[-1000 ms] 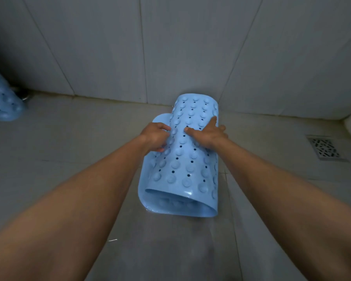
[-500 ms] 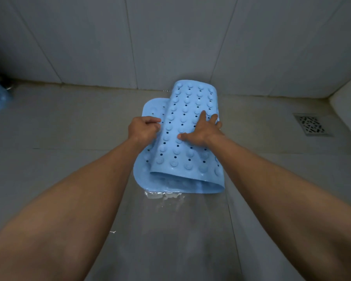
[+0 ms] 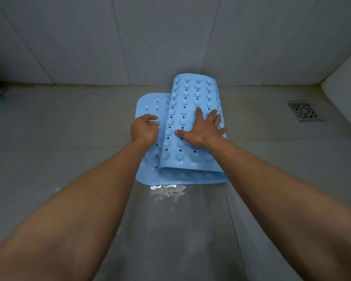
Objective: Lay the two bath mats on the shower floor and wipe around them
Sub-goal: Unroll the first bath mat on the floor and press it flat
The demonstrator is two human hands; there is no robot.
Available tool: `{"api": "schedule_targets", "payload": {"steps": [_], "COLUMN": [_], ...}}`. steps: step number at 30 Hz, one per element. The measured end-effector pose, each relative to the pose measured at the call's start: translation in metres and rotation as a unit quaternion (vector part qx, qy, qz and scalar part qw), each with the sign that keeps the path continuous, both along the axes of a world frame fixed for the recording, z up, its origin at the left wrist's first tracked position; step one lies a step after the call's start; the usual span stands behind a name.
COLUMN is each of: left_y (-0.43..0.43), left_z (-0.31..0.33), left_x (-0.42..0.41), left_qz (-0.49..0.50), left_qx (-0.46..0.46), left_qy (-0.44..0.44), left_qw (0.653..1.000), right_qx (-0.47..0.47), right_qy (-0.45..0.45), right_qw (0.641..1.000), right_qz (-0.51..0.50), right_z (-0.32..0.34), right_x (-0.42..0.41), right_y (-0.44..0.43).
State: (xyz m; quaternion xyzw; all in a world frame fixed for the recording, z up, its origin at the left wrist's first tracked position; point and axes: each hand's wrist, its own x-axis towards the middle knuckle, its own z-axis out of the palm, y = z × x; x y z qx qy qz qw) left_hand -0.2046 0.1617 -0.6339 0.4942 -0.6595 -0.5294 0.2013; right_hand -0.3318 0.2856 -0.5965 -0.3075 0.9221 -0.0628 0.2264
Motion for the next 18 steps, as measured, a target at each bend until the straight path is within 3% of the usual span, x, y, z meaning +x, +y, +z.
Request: {"api": "schedule_targets", "payload": {"steps": [2, 5, 10, 18], "left_y": [0.009, 0.02, 0.021, 0.001], "left_z": [-0.011, -0.028, -0.038, -0.03], "left_x": [0.01, 0.025, 0.033, 0.072], "left_qz": [-0.037, -0.174, -0.272, -0.275], "left_qx": [-0.114, -0.201, -0.234, -0.267], "left_qy": [-0.089, -0.163, -0.239, -0.326], "left_qw": [0.989, 0.95, 0.902, 0.864], "right_qx": [-0.004, 0.012, 0.012, -0.005], "right_qy": [-0.001, 0.002, -0.013, 0.01], "right_qw": [1.0, 0.999, 0.999, 0.999], "right_qz": [0.008, 0.043, 0.042, 0.045], "right_z": [0.001, 0.007, 0.006, 0.0], "right_x": [-0.005, -0.011, -0.009, 0.026], "right_y": [0.005, 0.007, 0.004, -0.007]}}
